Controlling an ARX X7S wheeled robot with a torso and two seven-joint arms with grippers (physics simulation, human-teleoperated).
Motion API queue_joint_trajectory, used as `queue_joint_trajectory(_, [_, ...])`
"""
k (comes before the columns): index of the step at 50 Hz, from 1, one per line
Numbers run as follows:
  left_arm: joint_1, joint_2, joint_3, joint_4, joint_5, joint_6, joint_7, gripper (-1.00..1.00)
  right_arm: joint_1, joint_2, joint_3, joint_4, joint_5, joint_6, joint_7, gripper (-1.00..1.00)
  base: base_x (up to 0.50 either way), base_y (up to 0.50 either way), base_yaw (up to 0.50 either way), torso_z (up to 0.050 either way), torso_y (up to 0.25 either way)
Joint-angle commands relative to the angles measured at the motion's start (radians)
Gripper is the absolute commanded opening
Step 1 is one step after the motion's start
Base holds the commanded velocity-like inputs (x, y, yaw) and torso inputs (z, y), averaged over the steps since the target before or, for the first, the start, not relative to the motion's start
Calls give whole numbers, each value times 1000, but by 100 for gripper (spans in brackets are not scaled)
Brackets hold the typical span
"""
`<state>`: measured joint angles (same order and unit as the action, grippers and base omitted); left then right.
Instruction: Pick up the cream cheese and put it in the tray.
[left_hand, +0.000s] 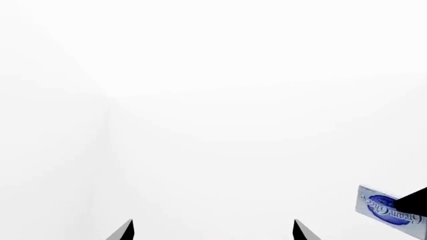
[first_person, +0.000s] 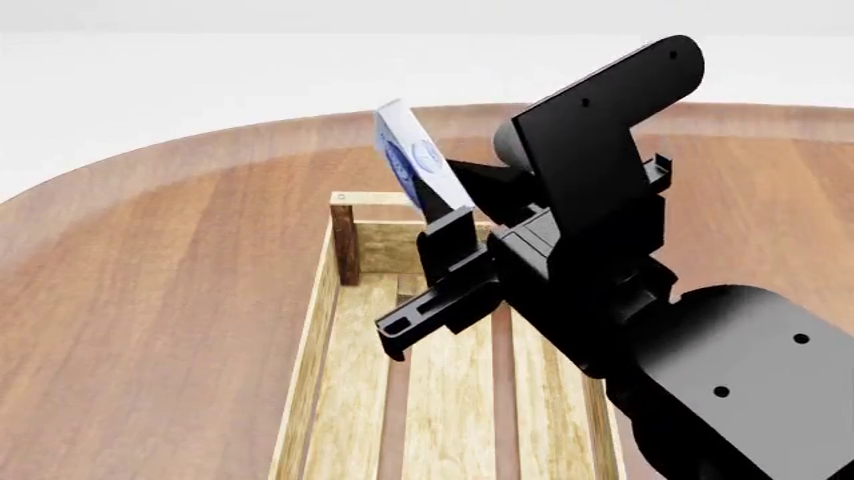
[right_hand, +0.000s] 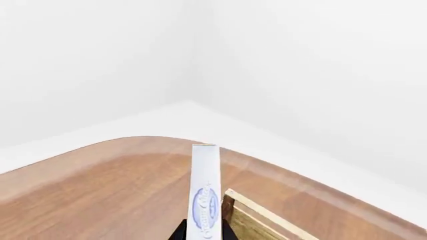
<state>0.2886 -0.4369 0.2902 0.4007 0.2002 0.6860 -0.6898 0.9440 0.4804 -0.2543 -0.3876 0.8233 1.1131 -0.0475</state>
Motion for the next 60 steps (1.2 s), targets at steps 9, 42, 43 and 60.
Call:
queue_joint_trajectory(9, [5, 14, -17, 12, 20, -32, -21, 100, -4, 3, 6, 21, -1, 0, -4, -100, 0, 0, 0, 0, -62])
queue_joint_trajectory(42, [9, 8, -13, 15, 23, -17, -35, 100, 21, 10, -21, 1, 12, 29, 17, -100, 0, 0, 0, 4, -159])
queue_joint_trajectory(43, [10, 8, -14, 16, 24, -17, -37, 100, 23, 11, -27, 0, 10, 31, 18, -100, 0, 0, 0, 5, -170])
queue_joint_trajectory(60, [8, 6, -13, 12, 26, -14, -44, 100, 38, 14, -42, 10, 6, 39, 28, -100, 0, 0, 0, 5, -166])
